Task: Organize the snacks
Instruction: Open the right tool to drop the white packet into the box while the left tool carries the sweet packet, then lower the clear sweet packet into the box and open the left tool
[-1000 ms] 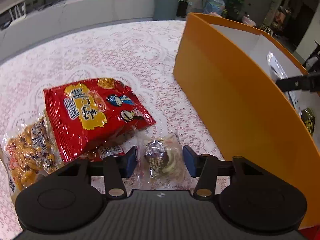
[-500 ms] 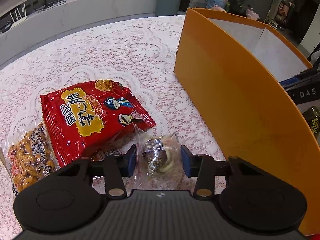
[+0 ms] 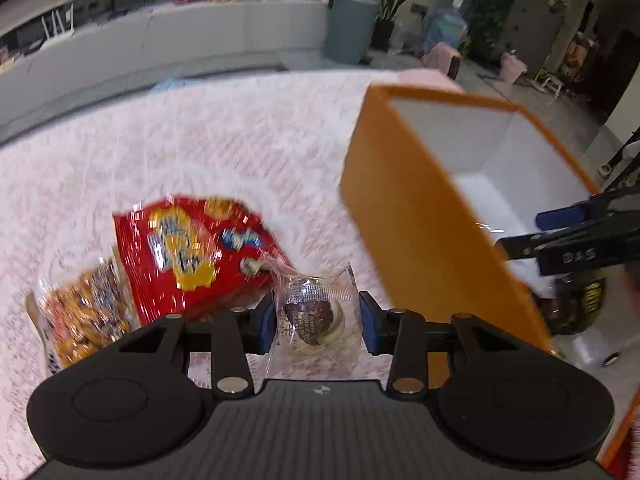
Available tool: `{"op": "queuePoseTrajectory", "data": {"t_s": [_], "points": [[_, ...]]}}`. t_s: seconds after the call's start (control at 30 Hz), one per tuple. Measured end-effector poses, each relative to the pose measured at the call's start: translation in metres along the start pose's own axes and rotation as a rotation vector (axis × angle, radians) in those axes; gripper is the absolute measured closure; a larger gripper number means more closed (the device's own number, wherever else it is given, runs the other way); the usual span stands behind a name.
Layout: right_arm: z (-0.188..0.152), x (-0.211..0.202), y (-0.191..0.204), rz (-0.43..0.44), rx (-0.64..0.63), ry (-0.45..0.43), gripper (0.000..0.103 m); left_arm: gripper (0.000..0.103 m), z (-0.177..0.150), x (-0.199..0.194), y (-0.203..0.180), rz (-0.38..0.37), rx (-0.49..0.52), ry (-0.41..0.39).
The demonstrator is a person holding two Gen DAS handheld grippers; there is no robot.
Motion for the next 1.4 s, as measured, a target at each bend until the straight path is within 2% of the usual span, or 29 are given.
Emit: {"op": "queuePoseTrajectory", "data": {"t_s": [0.2,0.33,0.5,0.73,0.97,1.13,1.27,1.4], "points": [[-0.001,-0.026,0.005,0.02,-0.032,-0.052,0.032,0.057,0.016,-0.042,-0.031,-0.046,0.029,-0.061],[-0.001,-0.044,0.016,0.032,-0.088,-0.084,0.027,0.057,0.025,-0.065,-0.057,-0.085,0.058,-0.094],[-0.002,-0.068,0.027,0.014,-0.207,-0.126,0.025,0.057,0.031,-0.069,-0.102,-0.089,0.204,-0.12],[-0.017,-0.084,0.026,-0.024,-0.325,-0.149,0.024,0.057,0.022,-0.036,-0.139,-0.107,0.364,-0.062],[-0.037,-0.075,0.011,-0.026,-0.279,-0.111,0.024,0.057,0.001,0.005,-0.164,-0.064,0.548,0.02],[-0.048,-0.07,0.008,0.003,-0.267,-0.094,0.023,0.057,-0.005,0.029,-0.167,-0.056,0.634,0.083],[-0.052,-0.066,0.007,0.025,-0.249,-0.084,0.023,0.057,-0.007,0.045,-0.164,0.035,0.713,0.087],[-0.053,-0.06,0.002,0.049,-0.2,-0.076,0.023,0.055,-0.01,0.05,-0.156,0.094,0.75,0.113]]}}
Point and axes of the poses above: each gripper's, at about its wrist camera, not at the fingertips, and x roughly the way its jaws point, y to its left, z to its top, the point moved 7 cm from there along x, roughly the way its jaws point, and after that the axes turned 9 degrees about -x, right-handed, at the moved point
